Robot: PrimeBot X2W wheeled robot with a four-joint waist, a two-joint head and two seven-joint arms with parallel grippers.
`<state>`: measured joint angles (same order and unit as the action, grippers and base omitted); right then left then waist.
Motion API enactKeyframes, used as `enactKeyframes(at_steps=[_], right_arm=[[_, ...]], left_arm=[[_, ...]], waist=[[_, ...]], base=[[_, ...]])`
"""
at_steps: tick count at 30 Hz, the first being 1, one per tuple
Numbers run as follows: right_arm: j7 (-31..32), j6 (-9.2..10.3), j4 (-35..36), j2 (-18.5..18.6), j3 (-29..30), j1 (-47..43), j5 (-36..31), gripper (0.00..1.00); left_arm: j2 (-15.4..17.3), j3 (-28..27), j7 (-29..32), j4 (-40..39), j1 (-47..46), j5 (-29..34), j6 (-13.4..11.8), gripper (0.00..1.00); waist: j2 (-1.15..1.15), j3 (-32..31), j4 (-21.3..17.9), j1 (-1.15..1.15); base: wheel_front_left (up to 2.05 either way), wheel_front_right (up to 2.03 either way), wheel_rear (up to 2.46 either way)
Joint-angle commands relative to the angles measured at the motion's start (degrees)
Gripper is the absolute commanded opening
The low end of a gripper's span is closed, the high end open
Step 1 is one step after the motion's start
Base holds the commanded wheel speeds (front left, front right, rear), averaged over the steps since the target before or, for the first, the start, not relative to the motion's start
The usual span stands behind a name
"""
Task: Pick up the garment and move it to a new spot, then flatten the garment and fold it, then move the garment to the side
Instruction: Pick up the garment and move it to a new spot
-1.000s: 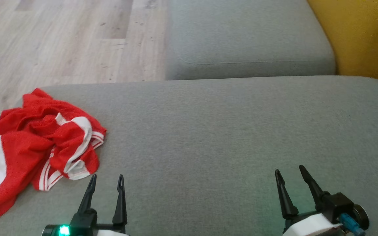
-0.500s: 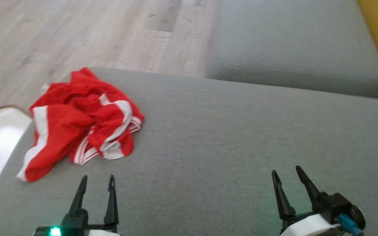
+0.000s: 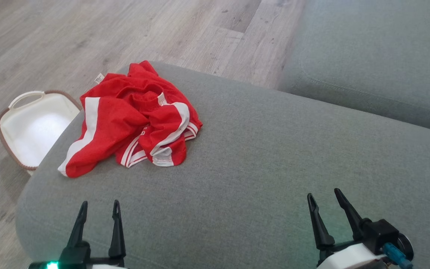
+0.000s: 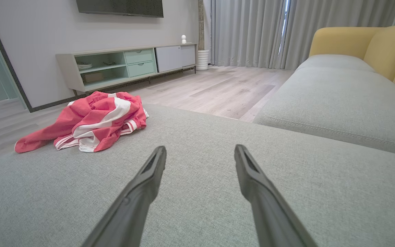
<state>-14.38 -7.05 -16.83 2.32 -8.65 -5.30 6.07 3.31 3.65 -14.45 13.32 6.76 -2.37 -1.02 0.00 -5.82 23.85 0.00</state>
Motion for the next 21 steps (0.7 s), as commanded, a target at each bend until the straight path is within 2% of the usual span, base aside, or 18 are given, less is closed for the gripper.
enactKeyframes(at_steps=[1,7,12,13,15,17,21], right_arm=[[-0.6,-0.44,1.8,0.6,-1.1,2.6,0.3,1.00],[-0.6,-0.44,1.6,0.6,-1.5,2.5,-1.7,1.00],[-0.6,-0.44,2.1,0.7,-1.6,3.3,-5.1,1.00],[-0.6,-0.44,2.1,0.7,-1.6,3.3,-5.1,1.00],[-0.6,-0.44,2.7,1.4,-1.1,4.9,-5.2,1.00],[-0.6,-0.44,4.2,3.8,-1.2,7.9,-5.7,1.00],[-0.6,-0.44,6.4,7.5,-1.0,10.9,-5.8,1.00]], left_arm=[[0.3,-1.8,-0.5,-2.4,-2.3,0.8,-0.1,1.00],[1.8,-0.6,-0.5,-6.9,-6.7,2.0,1.5,1.00],[5.6,-0.1,-0.5,-7.1,-17.4,3.0,4.1,1.00],[5.6,-0.1,-0.5,-7.1,-17.4,3.0,4.1,1.00],[7.4,-0.2,-0.5,-6.6,-23.5,3.6,4.6,1.00],[10.6,1.3,-0.5,-2.8,-32.3,4.7,6.3,1.00],[13.3,3.9,4.9,6.5,-44.2,4.3,7.9,1.00]], waist=[[0.00,0.5,0.5,0.00],[0.00,2.9,0.3,0.00],[0.00,7.8,-1.1,0.00],[0.00,7.8,-1.1,0.00],[0.00,11.3,-2.2,0.00],[0.00,16.4,-3.9,0.00],[0.00,21.6,-4.9,0.00]], base=[[0.00,0.00,0.00],[0.00,0.00,0.00],[0.00,0.00,0.00],[0.00,0.00,0.00],[0.00,0.00,0.00],[0.00,0.00,0.00],[0.00,0.00,0.00]])
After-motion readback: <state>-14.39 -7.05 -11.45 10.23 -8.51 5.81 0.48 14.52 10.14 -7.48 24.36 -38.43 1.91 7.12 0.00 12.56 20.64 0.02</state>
